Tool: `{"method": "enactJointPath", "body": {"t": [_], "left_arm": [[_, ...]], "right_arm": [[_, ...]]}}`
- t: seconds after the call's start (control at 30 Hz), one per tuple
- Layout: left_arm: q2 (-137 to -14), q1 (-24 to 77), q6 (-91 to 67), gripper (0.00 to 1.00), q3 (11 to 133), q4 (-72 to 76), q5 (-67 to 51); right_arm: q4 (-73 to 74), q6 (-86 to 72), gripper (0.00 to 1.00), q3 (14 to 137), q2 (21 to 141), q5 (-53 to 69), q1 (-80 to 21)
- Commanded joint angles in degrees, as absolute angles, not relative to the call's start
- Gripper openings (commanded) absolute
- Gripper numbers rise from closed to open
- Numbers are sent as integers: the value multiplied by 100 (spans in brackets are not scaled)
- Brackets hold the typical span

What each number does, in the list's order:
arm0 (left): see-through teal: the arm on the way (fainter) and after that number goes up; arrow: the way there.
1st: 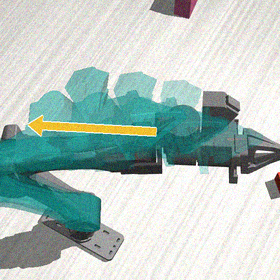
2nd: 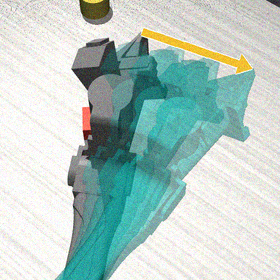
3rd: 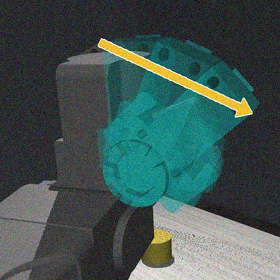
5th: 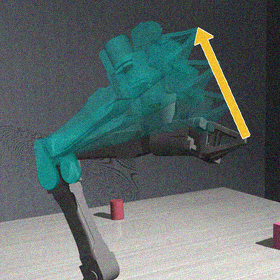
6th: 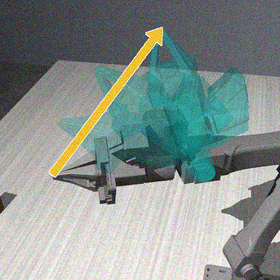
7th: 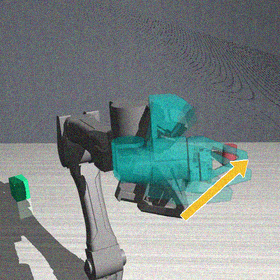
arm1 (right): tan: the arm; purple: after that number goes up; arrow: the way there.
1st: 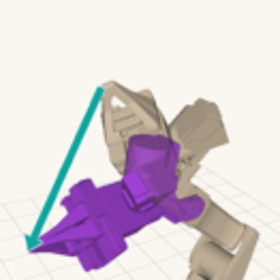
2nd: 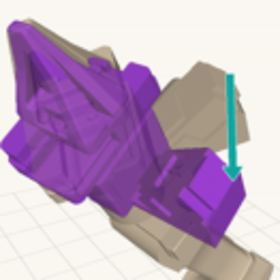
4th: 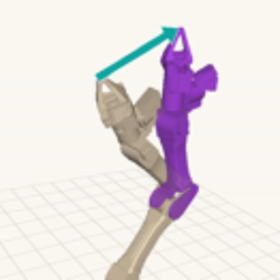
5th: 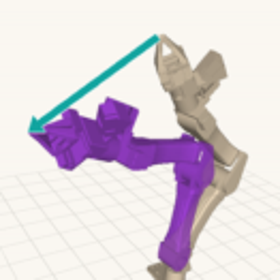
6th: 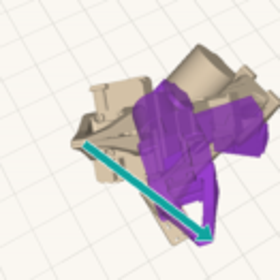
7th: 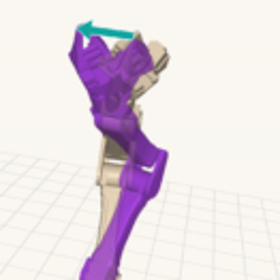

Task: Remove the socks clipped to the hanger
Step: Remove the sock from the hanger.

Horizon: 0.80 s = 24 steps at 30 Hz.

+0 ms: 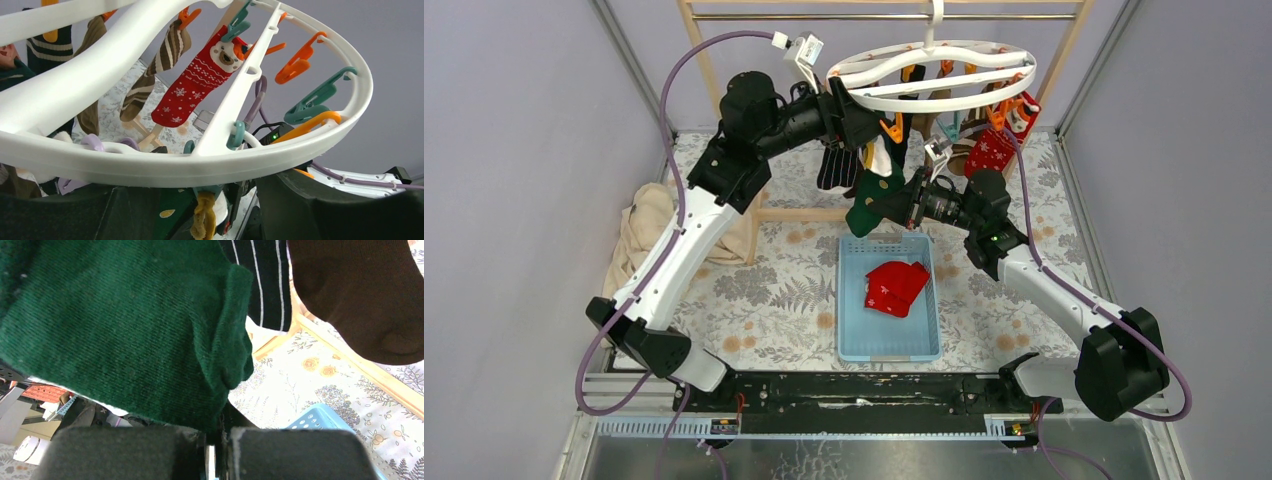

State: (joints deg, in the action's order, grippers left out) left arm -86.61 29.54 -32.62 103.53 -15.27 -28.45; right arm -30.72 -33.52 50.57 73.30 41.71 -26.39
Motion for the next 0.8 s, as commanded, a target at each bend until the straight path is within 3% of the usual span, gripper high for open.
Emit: {"method": "enactJointPath", "body": {"t": [0.0, 0.23, 0.6, 0.77], "left_arm": [[-8467, 3035, -3096, 69, 10092, -611, -2534], [-8365, 3121, -3092, 65, 9736, -144, -2287], [-8283, 3269, -2917, 38, 9719, -64, -2078], [-8315, 3293, -2893, 20, 9741, -93, -2054]], "right_arm": [[-3331, -3328, 0, 5123, 7312, 4349, -2586], [-3331, -3321, 0, 5107, 7330, 4358, -2590], [-3401, -3350, 0, 4960, 7309, 4386, -2592], [-3399, -3358, 0, 4813, 7254, 4388, -2592]]}}
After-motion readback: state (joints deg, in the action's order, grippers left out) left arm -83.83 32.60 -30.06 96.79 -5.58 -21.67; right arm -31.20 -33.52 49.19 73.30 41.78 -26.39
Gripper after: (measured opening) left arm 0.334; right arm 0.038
